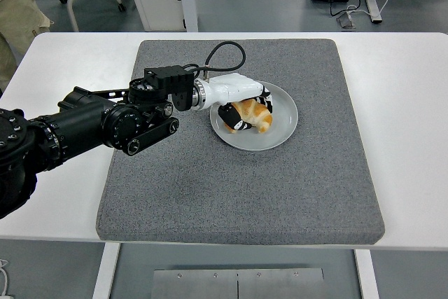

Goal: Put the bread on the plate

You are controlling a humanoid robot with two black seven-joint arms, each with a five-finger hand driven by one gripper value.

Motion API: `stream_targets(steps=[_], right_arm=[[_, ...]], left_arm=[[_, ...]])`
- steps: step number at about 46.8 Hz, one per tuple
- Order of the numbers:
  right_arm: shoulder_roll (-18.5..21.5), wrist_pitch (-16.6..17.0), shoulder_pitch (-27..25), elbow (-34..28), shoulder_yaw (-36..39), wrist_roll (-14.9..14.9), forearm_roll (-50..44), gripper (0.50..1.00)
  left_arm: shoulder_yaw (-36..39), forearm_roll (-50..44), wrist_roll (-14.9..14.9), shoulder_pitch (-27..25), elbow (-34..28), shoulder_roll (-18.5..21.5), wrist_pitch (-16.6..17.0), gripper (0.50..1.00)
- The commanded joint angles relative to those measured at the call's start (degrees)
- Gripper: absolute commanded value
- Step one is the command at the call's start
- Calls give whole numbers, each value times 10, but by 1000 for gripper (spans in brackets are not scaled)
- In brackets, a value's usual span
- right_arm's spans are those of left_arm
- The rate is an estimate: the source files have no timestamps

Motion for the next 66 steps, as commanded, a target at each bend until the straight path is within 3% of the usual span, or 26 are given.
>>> stream_targets(steps=[1,8,23,33,46,66], right_arm=[[0,0,0,0,0,0,0,1000],[0,0,0,0,0,0,0,1000],[0,0,0,0,0,0,0,1000],[0,0,-1,0,0,0,0,1000],[0,0,0,0,0,0,0,1000],[0,0,0,0,0,0,0,1000]], left_arm=[[0,-5,0,-2,0,0,0,870],[-1,-6,-1,-8,-5,0,-5,971],[-4,-50,0,-54,-66,3,-19,974],[-7,-92,0,-104,-146,71,-24,974],[-51,-200,1,-146,-156,141,-31,974],[-127,-424,-3,-108,-146,215,-43,974]])
